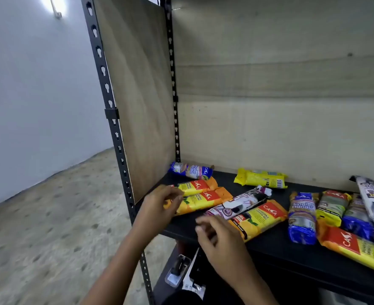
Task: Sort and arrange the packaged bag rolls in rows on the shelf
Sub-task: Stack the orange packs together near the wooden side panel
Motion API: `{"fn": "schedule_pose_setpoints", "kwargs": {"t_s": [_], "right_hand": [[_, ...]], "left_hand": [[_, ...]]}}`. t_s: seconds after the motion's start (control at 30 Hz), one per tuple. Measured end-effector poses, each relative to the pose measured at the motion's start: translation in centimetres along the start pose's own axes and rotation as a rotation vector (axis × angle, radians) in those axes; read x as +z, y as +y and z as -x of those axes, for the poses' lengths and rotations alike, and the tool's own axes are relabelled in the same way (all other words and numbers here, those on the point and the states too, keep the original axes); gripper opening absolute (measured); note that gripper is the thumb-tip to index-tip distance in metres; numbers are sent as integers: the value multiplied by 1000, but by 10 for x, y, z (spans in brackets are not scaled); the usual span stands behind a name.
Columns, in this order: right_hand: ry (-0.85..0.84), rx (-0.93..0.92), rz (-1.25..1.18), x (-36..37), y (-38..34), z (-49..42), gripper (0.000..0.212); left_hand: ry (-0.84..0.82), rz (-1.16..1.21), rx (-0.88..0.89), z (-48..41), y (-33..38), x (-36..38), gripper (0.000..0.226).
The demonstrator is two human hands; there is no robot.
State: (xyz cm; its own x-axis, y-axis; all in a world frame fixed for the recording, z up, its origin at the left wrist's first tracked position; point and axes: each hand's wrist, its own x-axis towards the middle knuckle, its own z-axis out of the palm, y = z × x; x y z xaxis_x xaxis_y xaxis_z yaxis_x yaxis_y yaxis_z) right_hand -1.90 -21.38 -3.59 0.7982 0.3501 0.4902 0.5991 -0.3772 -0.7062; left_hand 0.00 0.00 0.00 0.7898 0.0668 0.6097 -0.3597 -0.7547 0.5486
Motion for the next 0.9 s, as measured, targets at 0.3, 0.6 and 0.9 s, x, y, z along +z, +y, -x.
{"fn": "schedule_pose_setpoints", "kwargs": {"t_s": [0.3,0.6,0.9], "right_hand": [[-201,145,468,52,13,-92,70],[-199,256,542,85,22,-103,84],[-188,177,536,87,21,-91,69]], "left_hand": [[-369,-243,-259,-84,-79,22,43],[-501,-214,-286,-82,-100,25,46],[-177,-180,-358,-42,-92,23,31]]}}
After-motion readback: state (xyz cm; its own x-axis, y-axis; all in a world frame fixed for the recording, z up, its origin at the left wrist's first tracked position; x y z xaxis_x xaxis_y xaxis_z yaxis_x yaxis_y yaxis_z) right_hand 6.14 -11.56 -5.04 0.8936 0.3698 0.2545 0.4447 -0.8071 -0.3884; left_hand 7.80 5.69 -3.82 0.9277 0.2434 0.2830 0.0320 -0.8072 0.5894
